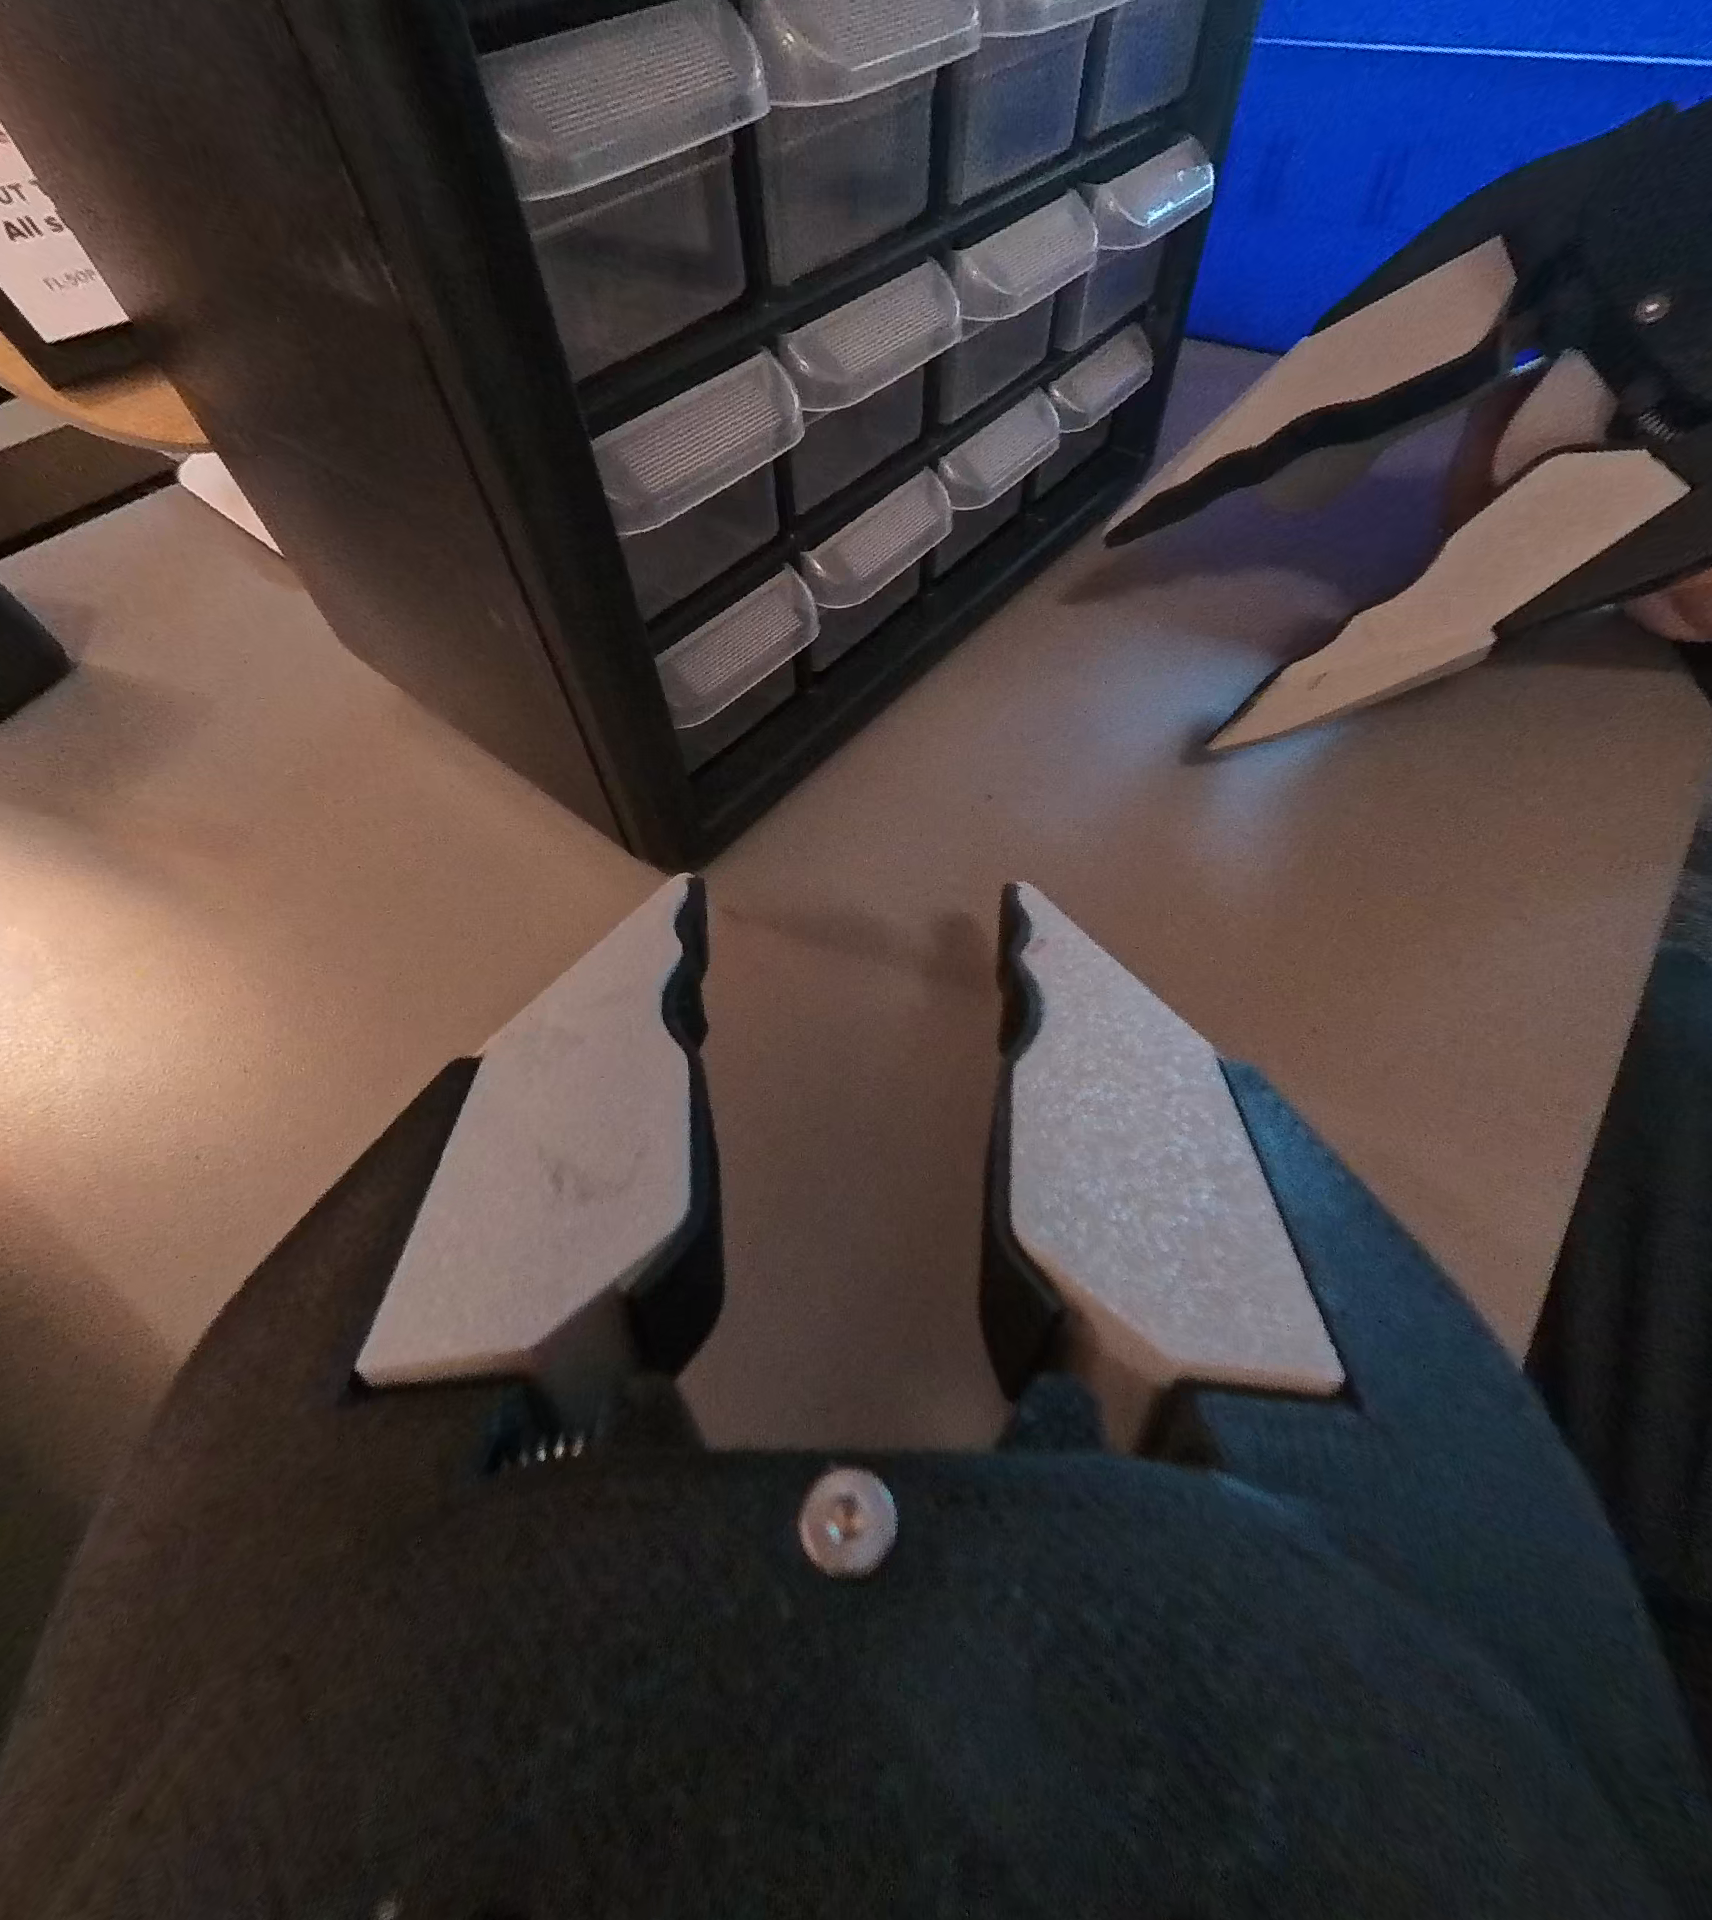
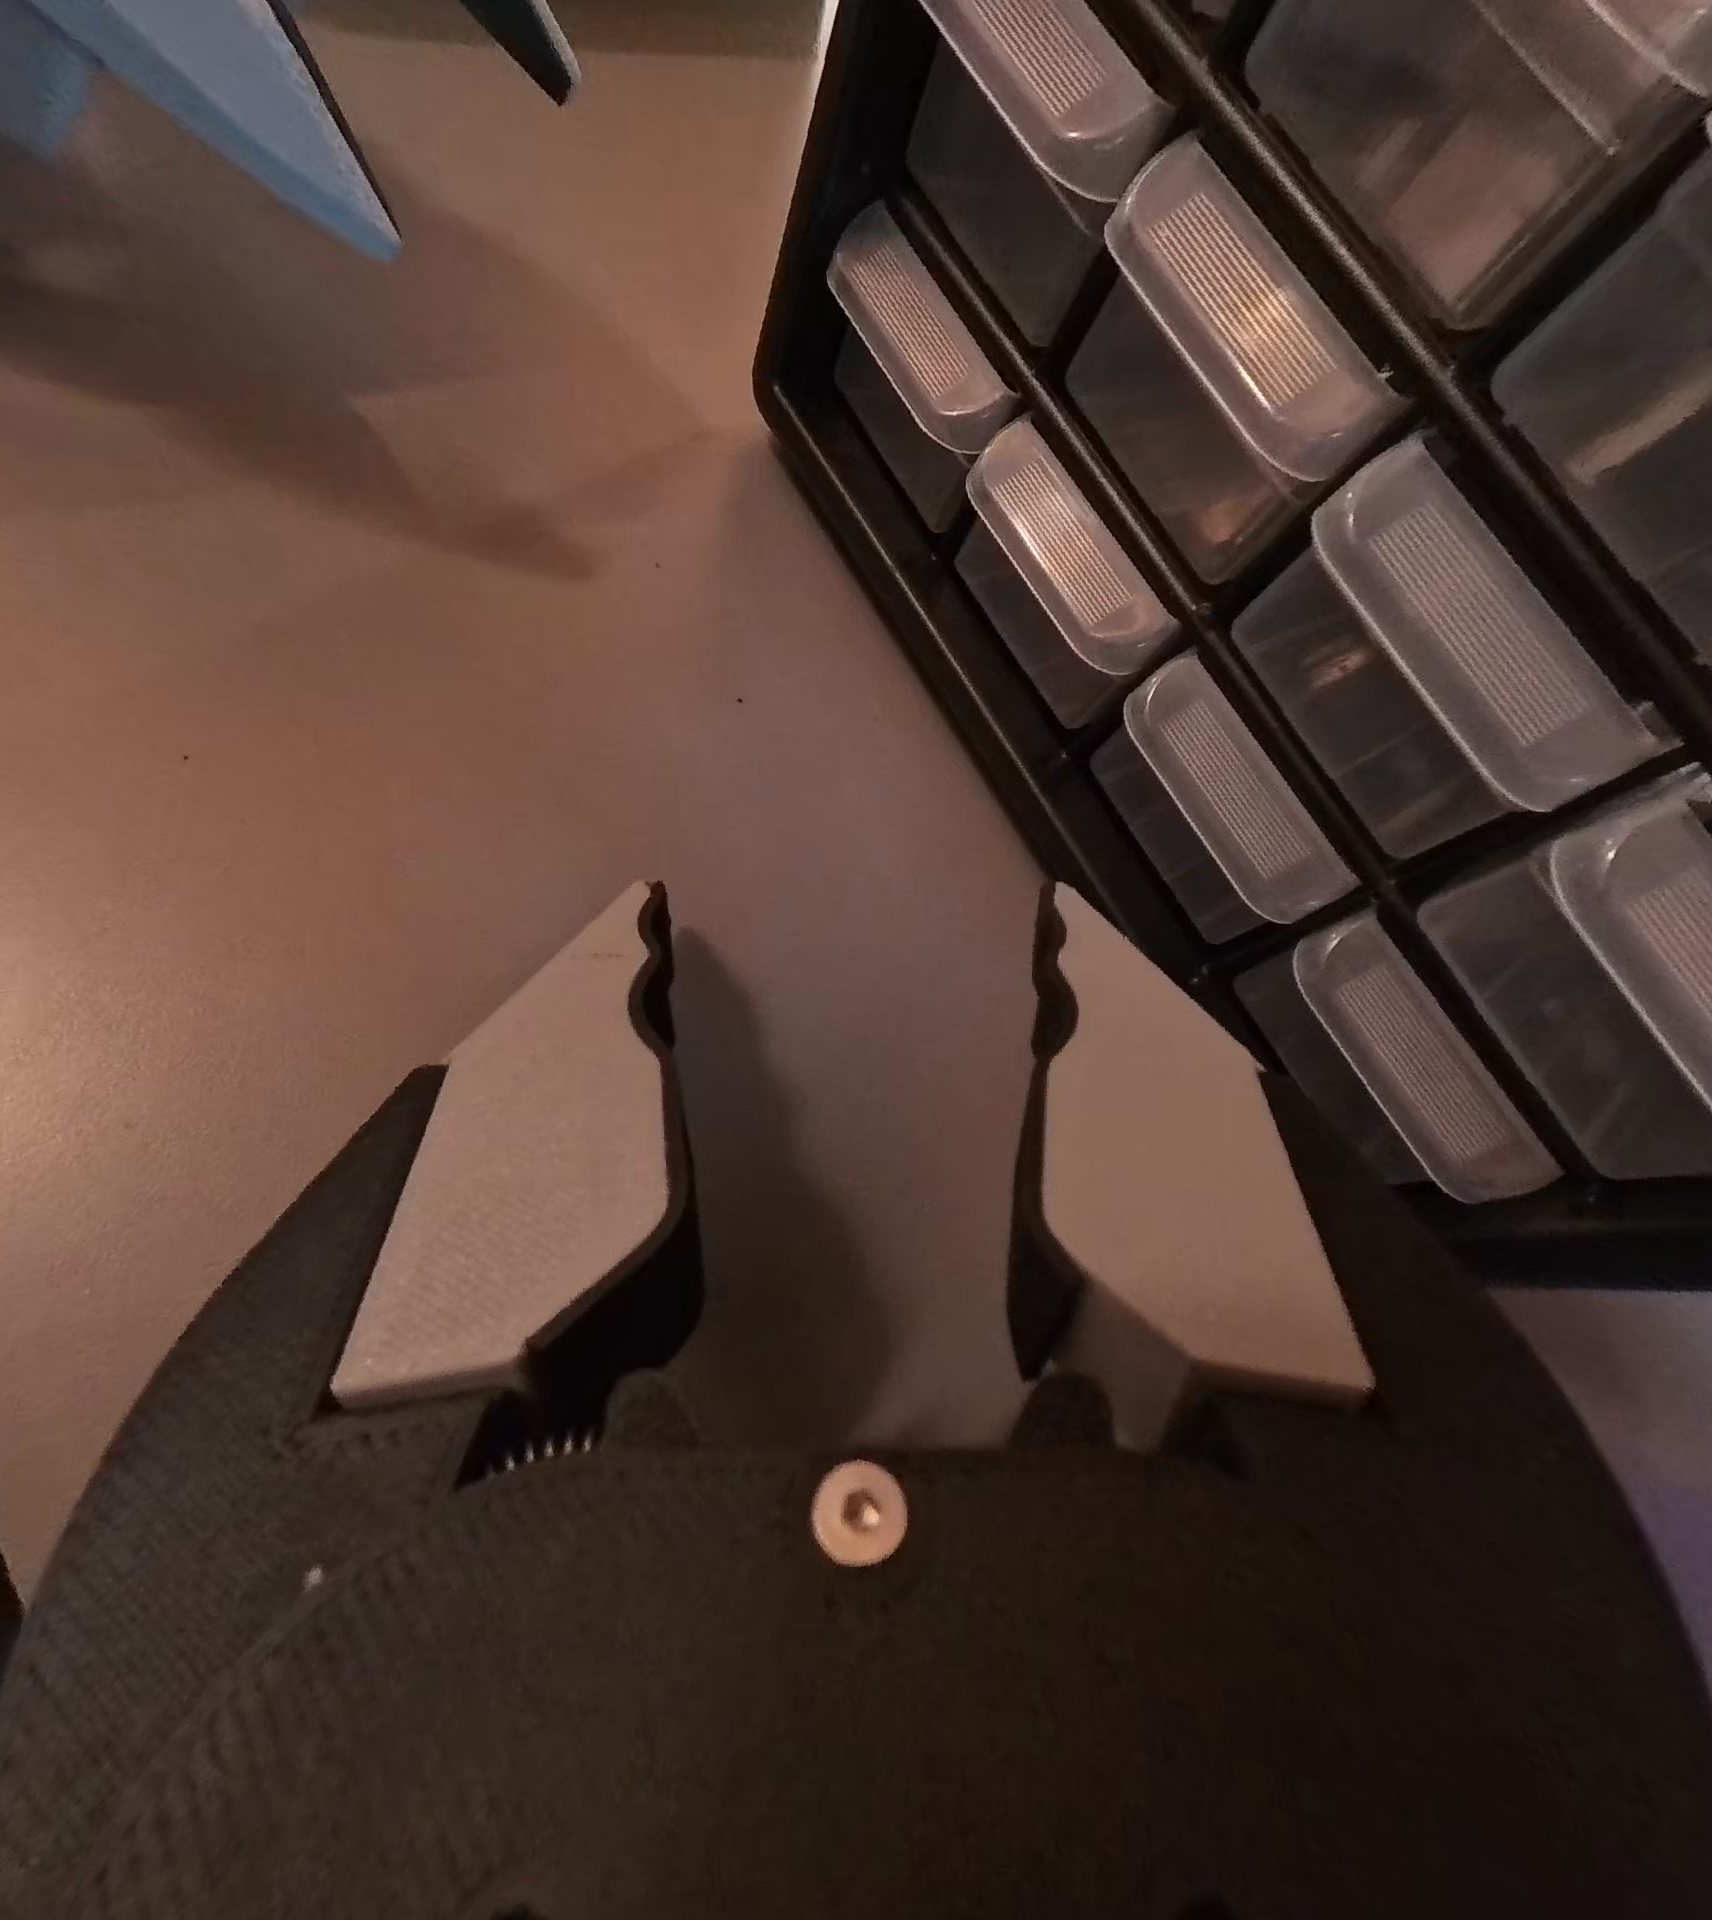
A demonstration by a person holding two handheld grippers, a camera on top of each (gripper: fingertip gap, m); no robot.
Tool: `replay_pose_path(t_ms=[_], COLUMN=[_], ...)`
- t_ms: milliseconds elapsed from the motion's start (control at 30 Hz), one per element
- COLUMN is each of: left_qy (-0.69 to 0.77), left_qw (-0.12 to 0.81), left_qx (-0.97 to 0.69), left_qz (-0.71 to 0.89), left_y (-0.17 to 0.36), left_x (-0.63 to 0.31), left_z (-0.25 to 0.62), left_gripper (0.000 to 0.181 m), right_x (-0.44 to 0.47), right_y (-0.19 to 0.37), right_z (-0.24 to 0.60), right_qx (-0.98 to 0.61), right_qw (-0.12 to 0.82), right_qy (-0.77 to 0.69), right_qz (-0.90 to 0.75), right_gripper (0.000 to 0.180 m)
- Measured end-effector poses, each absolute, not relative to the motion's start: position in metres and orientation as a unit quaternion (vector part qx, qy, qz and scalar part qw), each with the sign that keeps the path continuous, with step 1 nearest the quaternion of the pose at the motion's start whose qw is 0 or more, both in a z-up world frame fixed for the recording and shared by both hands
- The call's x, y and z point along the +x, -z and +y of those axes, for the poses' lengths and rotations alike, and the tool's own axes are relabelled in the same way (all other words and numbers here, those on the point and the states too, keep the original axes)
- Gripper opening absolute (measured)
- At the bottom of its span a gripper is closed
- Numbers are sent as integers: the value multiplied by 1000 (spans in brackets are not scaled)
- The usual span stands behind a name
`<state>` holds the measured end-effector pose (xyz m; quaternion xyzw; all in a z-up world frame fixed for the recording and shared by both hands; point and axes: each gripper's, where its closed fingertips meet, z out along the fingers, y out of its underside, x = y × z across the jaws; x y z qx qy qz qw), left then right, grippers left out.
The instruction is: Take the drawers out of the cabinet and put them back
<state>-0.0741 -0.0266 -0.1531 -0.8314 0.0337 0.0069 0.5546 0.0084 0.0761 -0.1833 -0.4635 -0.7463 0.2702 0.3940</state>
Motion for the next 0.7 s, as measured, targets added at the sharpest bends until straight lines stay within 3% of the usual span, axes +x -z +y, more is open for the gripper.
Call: replay_pose_path(t_ms=[700], left_qy=[-6], left_qw=[549], left_qx=[-835], left_qz=[41], left_y=[155], left_x=[-72], left_z=[-26], left_gripper=[54], right_x=[11], right_y=[153], right_z=[104], right_qx=[-517], right_qw=[425], right_qy=[-331], right_qz=[-665], right_gripper=[65])
